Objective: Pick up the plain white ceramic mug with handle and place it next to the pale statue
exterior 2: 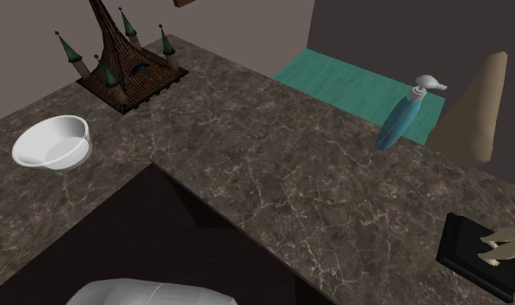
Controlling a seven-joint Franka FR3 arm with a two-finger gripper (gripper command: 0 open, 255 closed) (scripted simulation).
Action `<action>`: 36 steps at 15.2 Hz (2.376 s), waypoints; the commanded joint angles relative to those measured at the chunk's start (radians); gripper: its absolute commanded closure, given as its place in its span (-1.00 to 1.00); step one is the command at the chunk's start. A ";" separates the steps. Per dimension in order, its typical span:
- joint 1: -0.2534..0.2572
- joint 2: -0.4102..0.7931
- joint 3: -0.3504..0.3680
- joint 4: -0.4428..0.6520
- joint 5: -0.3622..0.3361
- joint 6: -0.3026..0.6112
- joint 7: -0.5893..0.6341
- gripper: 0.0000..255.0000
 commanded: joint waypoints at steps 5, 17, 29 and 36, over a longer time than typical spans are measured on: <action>0.013 -0.007 -0.044 -0.061 -0.022 0.072 0.007 1.00; 0.073 -0.015 -0.167 -0.161 -0.074 0.215 0.024 1.00; 0.149 -0.027 -0.286 -0.215 -0.125 0.318 0.044 1.00; 0.149 -0.027 -0.286 -0.215 -0.125 0.318 0.044 -1.00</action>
